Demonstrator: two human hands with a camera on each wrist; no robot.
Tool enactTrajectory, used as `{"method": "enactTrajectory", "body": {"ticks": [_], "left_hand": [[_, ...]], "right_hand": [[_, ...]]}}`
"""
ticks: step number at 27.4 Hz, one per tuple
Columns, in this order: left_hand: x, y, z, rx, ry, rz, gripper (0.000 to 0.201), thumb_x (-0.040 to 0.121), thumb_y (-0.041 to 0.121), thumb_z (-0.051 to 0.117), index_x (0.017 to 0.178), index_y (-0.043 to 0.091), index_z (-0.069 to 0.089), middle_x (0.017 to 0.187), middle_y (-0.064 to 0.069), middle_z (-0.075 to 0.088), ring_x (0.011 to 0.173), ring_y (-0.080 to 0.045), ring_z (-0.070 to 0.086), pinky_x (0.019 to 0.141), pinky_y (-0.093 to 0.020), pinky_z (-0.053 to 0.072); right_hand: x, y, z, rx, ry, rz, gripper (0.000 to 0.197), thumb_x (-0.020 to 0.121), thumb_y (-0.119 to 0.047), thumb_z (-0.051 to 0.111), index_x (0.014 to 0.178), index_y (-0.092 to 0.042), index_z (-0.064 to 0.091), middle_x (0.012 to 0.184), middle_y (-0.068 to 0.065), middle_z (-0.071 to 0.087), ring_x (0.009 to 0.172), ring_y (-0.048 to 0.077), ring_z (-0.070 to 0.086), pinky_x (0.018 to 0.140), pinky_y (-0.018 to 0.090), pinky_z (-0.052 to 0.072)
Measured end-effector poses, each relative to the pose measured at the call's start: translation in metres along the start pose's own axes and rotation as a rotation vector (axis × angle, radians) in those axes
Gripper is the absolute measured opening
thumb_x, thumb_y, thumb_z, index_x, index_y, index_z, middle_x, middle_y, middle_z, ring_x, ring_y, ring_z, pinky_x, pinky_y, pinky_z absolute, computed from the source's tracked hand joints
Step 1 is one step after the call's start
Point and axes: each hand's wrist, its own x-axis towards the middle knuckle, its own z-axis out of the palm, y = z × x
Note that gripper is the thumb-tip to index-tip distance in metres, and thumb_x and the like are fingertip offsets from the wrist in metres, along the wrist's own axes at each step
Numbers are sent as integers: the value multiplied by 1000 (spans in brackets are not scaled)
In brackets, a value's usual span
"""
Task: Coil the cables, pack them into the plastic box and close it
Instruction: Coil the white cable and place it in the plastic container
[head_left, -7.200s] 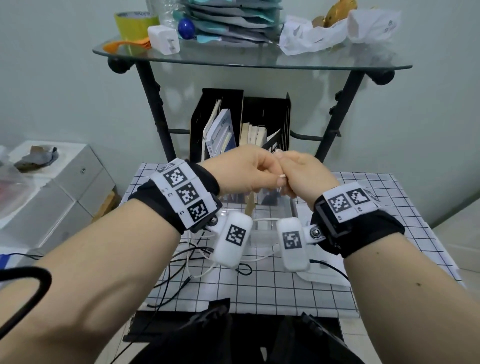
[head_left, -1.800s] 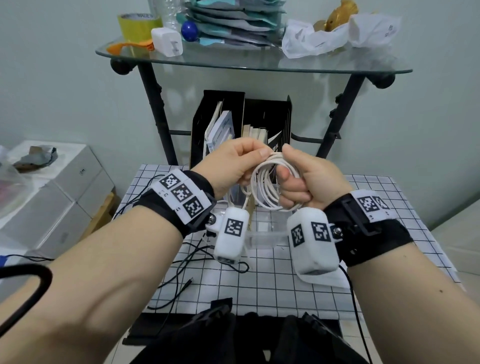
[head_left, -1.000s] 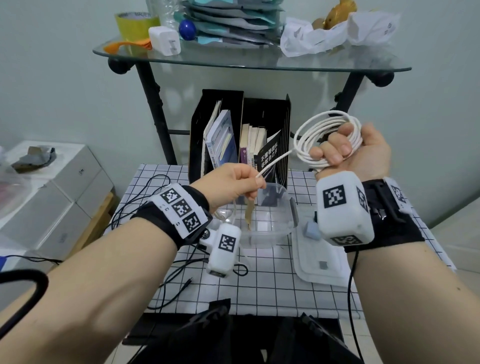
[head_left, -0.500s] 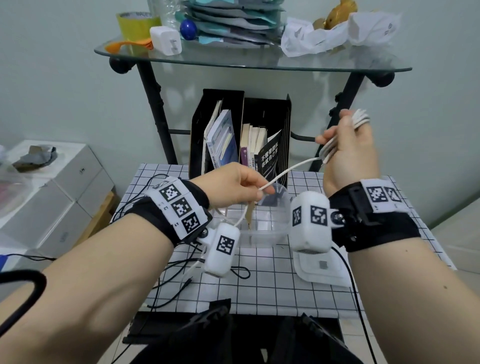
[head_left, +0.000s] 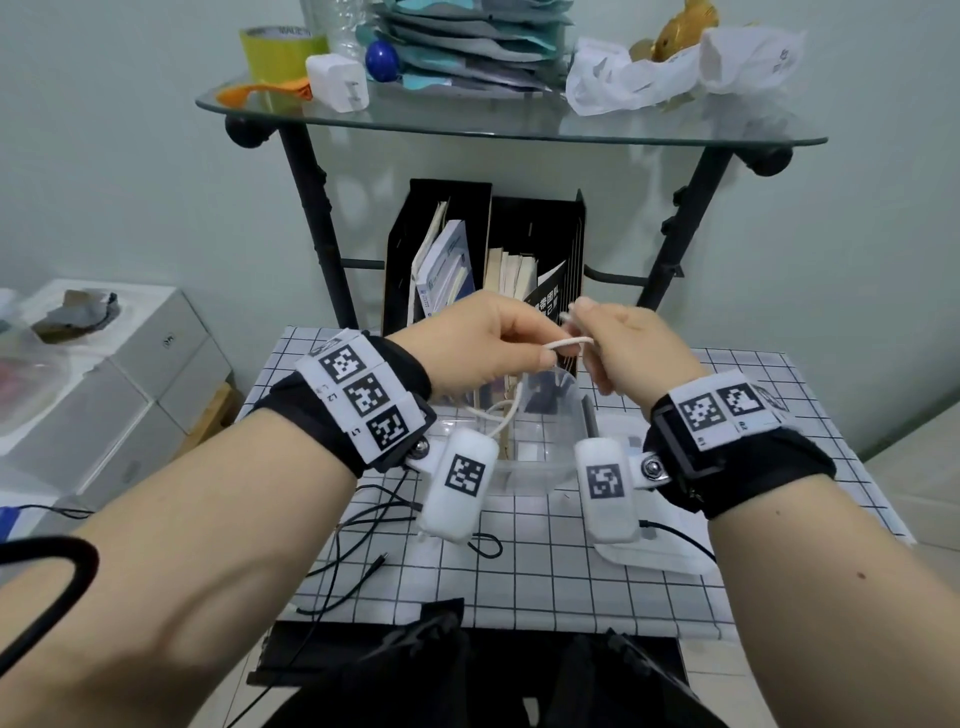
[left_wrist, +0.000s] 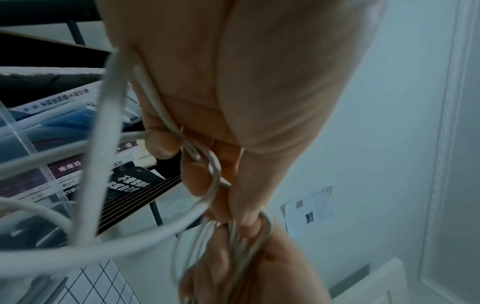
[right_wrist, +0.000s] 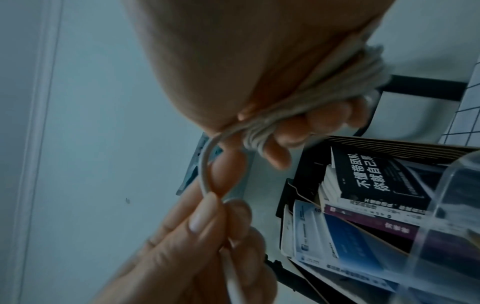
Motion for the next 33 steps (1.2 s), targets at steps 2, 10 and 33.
{"method": "enactTrajectory", "body": {"ticks": [2, 10, 33], "left_hand": [[1, -5, -1, -50, 70, -15, 13, 88, 13, 65, 100, 16, 70, 73, 10, 68, 70, -6, 58, 72, -23, 50], [1, -24, -3, -120, 145, -90, 12, 82, 14, 72, 91, 13, 65, 77, 2, 64, 69, -8, 58, 69, -24, 52], [-11, -48, 0, 32, 150, -230, 12, 91, 20, 60, 97, 20, 69, 94, 5, 70, 86, -10, 64, 83, -25, 53]], "right_hand": [[-7, -5, -1, -46, -86, 26, 62, 97, -56, 31, 57, -15, 55, 40, -6, 46, 40, 8, 42, 54, 25, 38], [-11, 0, 3, 97, -282, -30, 45, 95, -45, 49, 66, -13, 60, 45, -3, 41, 36, 10, 33, 40, 20, 30], [-3, -21, -25, 1395, -240, 83, 53, 96, -55, 34, 64, -17, 52, 35, -7, 28, 28, 7, 26, 42, 21, 34]]}}
